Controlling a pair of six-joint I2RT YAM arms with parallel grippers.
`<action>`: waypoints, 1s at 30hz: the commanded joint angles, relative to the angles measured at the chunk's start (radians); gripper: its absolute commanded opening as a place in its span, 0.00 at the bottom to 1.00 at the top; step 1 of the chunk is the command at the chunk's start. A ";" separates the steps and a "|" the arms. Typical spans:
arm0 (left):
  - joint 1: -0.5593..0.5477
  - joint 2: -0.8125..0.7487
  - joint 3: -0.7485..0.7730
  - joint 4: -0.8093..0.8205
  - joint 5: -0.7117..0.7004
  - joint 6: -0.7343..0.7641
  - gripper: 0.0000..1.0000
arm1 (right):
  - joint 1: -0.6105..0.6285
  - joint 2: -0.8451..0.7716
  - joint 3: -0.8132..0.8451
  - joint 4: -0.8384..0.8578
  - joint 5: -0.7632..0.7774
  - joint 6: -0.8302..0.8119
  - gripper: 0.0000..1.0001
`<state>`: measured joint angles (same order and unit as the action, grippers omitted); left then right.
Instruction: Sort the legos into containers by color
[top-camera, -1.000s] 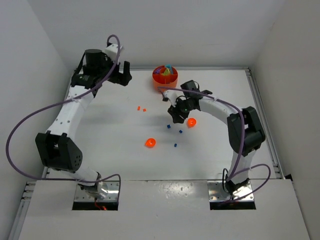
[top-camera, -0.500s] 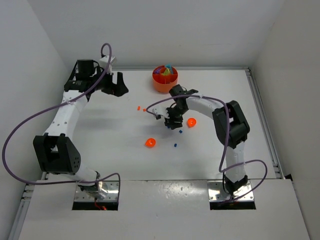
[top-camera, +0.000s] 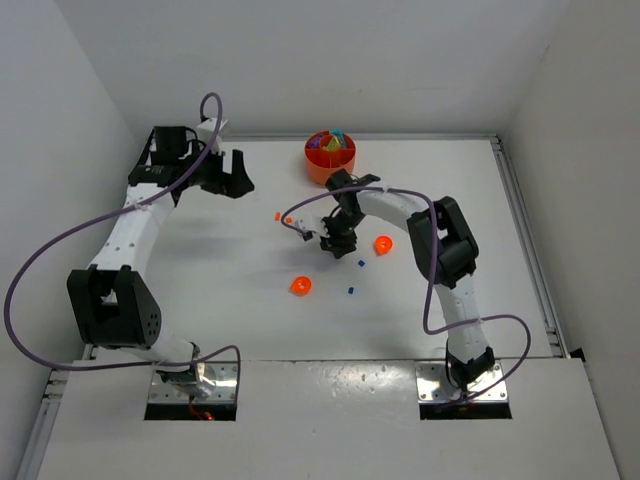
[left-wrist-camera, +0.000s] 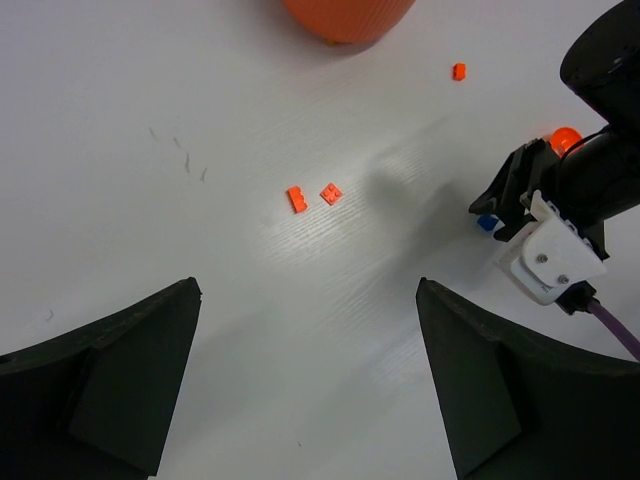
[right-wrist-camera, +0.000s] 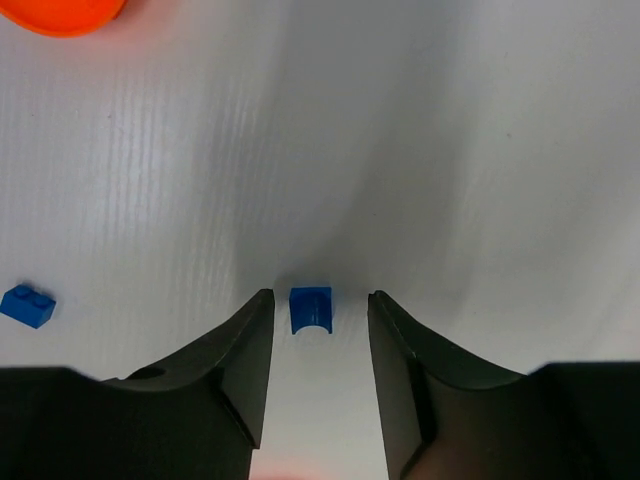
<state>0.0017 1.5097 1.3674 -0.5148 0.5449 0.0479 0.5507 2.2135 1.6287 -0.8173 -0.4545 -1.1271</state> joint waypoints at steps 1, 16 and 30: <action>0.021 -0.028 -0.004 0.041 0.006 0.001 0.96 | 0.008 0.006 0.043 -0.034 -0.033 -0.030 0.41; 0.040 -0.028 -0.033 0.059 0.006 -0.008 0.96 | 0.017 -0.012 -0.067 0.041 0.048 -0.030 0.22; 0.040 -0.120 -0.165 0.183 -0.026 -0.066 0.99 | -0.057 -0.193 -0.089 0.547 0.002 0.591 0.02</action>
<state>0.0288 1.4574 1.2217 -0.4034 0.5213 0.0082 0.5289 2.1181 1.4887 -0.4782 -0.4160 -0.7681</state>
